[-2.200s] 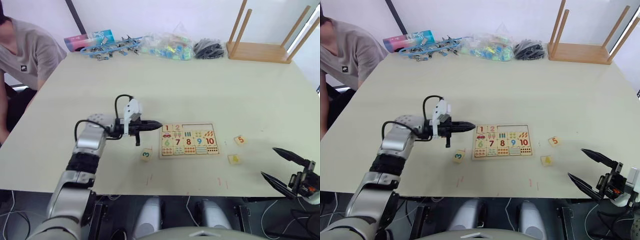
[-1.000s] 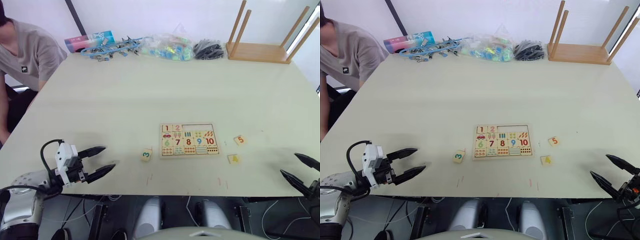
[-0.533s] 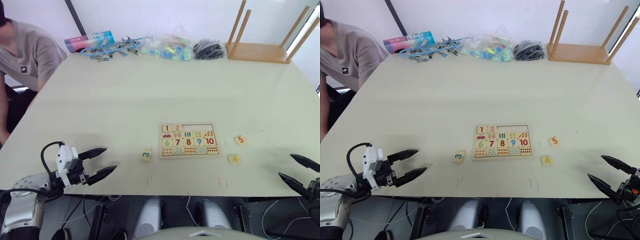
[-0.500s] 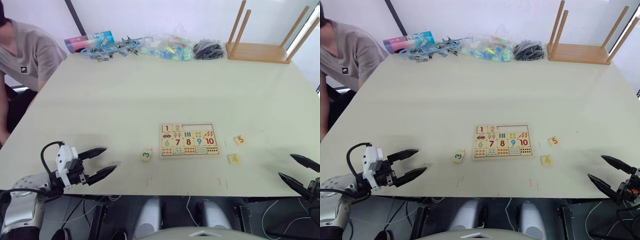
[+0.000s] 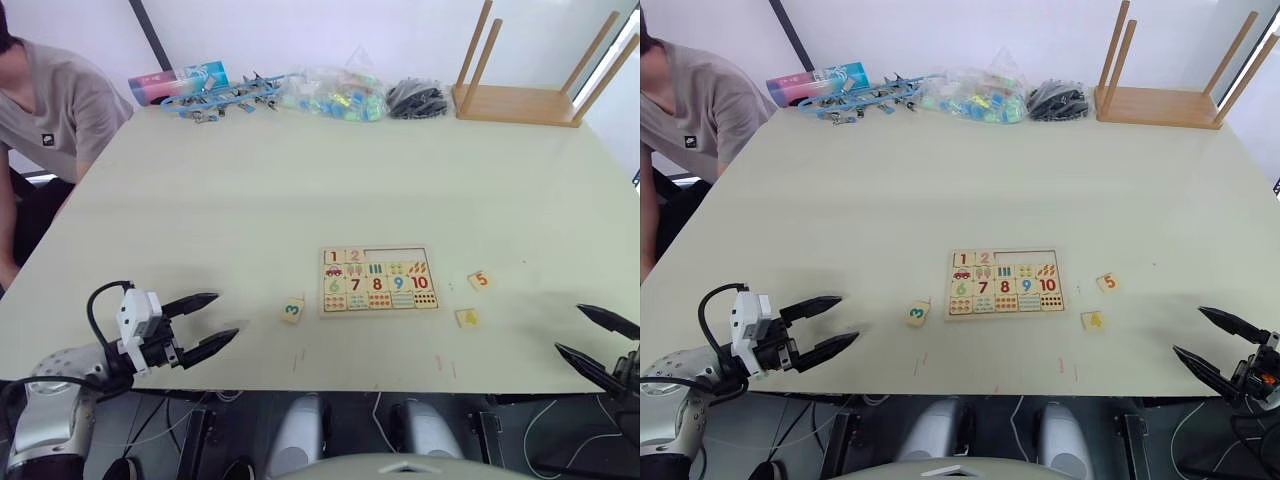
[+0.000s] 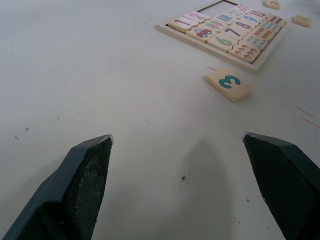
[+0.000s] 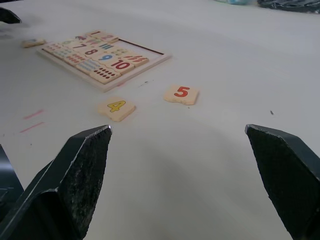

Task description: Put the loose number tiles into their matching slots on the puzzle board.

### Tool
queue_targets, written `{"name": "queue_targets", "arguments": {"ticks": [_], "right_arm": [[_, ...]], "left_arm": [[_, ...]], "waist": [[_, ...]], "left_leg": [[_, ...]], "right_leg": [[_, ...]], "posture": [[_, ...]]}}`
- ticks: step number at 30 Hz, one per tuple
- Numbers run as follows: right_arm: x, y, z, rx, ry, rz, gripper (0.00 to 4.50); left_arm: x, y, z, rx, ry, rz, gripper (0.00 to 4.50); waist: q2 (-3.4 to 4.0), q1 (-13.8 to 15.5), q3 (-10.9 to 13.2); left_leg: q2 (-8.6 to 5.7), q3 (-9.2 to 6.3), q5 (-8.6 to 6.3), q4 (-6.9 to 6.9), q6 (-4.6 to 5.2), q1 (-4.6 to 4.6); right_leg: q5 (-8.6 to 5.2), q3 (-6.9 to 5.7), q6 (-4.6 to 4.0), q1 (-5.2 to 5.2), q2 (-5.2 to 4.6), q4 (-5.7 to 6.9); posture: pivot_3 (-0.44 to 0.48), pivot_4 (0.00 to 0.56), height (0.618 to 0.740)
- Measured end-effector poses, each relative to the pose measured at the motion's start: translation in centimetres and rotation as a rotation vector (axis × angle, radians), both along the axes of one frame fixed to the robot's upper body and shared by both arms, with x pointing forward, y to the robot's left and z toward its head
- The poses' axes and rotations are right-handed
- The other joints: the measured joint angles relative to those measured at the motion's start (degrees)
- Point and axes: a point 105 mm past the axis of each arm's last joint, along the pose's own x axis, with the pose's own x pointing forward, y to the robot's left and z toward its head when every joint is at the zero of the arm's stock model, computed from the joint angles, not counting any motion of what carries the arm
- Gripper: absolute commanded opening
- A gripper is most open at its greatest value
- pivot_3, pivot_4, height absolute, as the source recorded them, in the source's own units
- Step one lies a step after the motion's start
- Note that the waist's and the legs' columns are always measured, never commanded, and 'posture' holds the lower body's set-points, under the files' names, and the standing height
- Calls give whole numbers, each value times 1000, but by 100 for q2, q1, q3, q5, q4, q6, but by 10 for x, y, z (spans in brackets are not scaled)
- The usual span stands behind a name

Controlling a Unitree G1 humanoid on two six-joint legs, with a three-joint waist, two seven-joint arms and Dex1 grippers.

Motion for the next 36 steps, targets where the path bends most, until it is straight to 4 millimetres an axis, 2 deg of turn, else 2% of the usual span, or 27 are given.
{"name": "queue_targets", "arguments": {"ticks": [7, 11, 17, 22, 23, 24, 28, 36], "right_arm": [[-5, 7, 2, 11, -3, 78, 4500], [-7, 16, 5, 6, -1, 153, 4500], [-7, 25, 17, -5, -28, 229, 4500], [-7, 25, 17, 3, -23, 231, 4500], [-8, 26, 16, 8, -11, 244, 4500], [-8, 26, 16, 10, -12, 243, 4500], [-9, 26, 16, 14, -12, 242, 4500], [-14, 27, 14, 17, 2, 247, 4500]], "left_arm": [[-3, -25, 4, -32, -1, 29, 4437], [-1, -41, 7, -57, 19, 107, 4437], [-4, -80, 11, -43, 59, 166, 4437], [-2, -86, 10, -29, 68, 220, 4437], [-2, -102, 5, -15, 92, 276, 4437], [-3, -108, 1, -6, 110, 314, 4437], [-2, -113, -4, 27, 132, 391, 4437], [6, -128, -2, 88, 125, 509, 4437]], "waist": [[1, 0, 0], [4, 2, -1], [6, 11, -3], [10, 10, -4], [10, 12, -4], [9, 12, -4], [9, 15, -4], [11, 20, -5]], "left_leg": [[0, -4, -1, -1, 0, -3], [0, -6, -1, -2, 0, -3], [-3, -6, -2, -2, 2, -7], [-4, -6, -2, -2, 2, -7], [-9, -5, -2, 0, 3, -8], [-10, -5, -2, 1, 4, -7], [-12, -7, -2, 1, 5, -6], [-16, -10, -1, 3, 6, -1]], "right_leg": [[-8, 3, -15, 1, -6, -4], [-9, 3, -17, 1, -8, -5], [-9, 3, -18, 2, -9, -11], [-10, 1, -18, 2, -7, -11], [-10, 2, -18, 5, -8, -14], [-10, 1, -17, 8, -6, -14], [-10, -1, -18, 9, 1, -14], [-10, -4, -17, 17, 31, -15]], "posture": [[0, 150, 740], [0, 150, 740], [0, 150, 740], [0, 150, 740], [0, 150, 740], [0, 150, 740], [0, 150, 740], [0, 150, 740]]}}
